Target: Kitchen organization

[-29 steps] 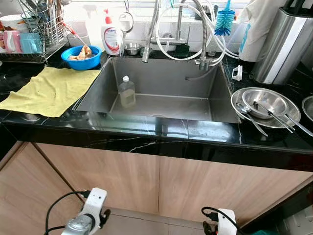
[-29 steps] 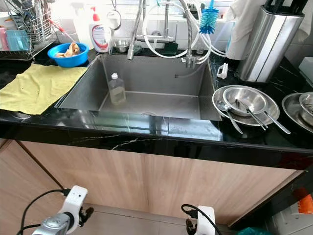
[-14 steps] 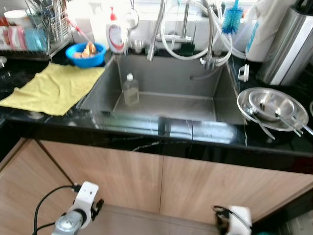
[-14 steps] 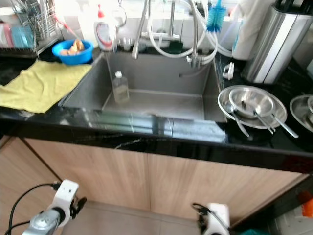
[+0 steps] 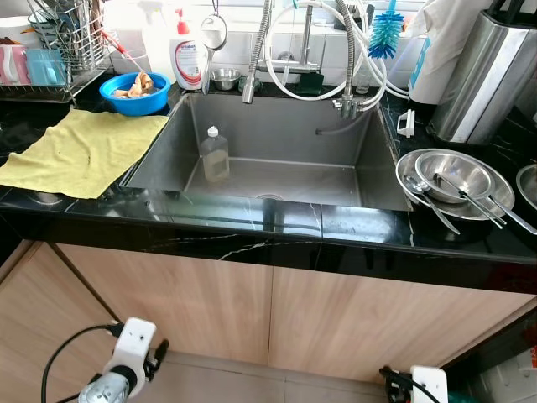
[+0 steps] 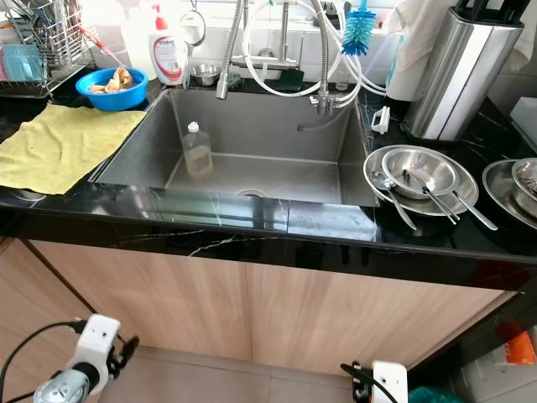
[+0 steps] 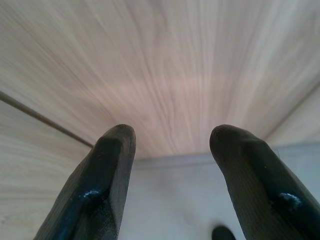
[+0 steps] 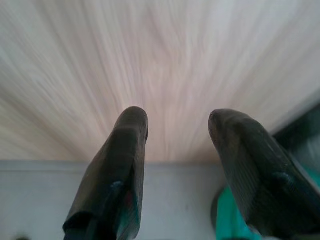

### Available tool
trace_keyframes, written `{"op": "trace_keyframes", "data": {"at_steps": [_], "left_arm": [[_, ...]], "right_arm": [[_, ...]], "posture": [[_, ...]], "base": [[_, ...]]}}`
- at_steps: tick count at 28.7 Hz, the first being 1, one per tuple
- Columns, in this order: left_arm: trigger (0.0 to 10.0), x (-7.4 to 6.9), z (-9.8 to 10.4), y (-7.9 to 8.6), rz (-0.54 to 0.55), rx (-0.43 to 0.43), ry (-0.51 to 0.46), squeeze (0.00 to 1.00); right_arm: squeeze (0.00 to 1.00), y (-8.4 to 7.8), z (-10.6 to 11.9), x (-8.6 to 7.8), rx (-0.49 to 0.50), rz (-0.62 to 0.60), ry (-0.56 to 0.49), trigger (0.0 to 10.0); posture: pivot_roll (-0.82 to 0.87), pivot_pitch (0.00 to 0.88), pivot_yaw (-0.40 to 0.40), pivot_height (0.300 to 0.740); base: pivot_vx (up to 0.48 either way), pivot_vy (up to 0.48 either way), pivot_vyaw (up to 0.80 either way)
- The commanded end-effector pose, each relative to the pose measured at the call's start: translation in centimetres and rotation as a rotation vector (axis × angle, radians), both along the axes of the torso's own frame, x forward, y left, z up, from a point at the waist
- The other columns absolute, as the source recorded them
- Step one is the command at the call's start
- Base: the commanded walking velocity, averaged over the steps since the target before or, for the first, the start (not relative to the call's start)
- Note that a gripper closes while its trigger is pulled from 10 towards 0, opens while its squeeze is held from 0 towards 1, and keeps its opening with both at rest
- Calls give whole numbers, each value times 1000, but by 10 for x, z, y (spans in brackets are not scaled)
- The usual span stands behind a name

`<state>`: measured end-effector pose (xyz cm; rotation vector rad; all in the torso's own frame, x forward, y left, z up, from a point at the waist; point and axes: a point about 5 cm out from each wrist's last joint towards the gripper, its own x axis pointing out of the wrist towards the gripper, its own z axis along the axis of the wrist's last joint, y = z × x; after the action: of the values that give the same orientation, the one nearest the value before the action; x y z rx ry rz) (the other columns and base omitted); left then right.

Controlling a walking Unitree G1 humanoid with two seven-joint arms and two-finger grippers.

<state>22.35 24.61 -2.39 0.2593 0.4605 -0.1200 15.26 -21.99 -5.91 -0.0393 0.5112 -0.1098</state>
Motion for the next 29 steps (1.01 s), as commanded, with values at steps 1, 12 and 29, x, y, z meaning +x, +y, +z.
{"op": "trace_keyframes", "data": {"at_steps": [1, 12, 29], "left_arm": [[10000, -2, 5, 6, 17, 1, -39, 0], [10000, -11, 28, 19, 40, 28, -202, 0], [10000, 2, 97, 36, 207, 66, -465, 0]], "right_arm": [[0, 3, 5, 1, -12, 16, -36, 10000], [0, -6, 31, -12, -113, -29, -139, 10000], [0, -16, 96, -4, -241, -69, -316, 10000]], "posture": [[-21, 0, -7, 740], [-55, 0, -2, 740], [-55, 0, 0, 740]], "base": [[0, 0, 0], [0, 0, 0], [0, 0, 0]]}}
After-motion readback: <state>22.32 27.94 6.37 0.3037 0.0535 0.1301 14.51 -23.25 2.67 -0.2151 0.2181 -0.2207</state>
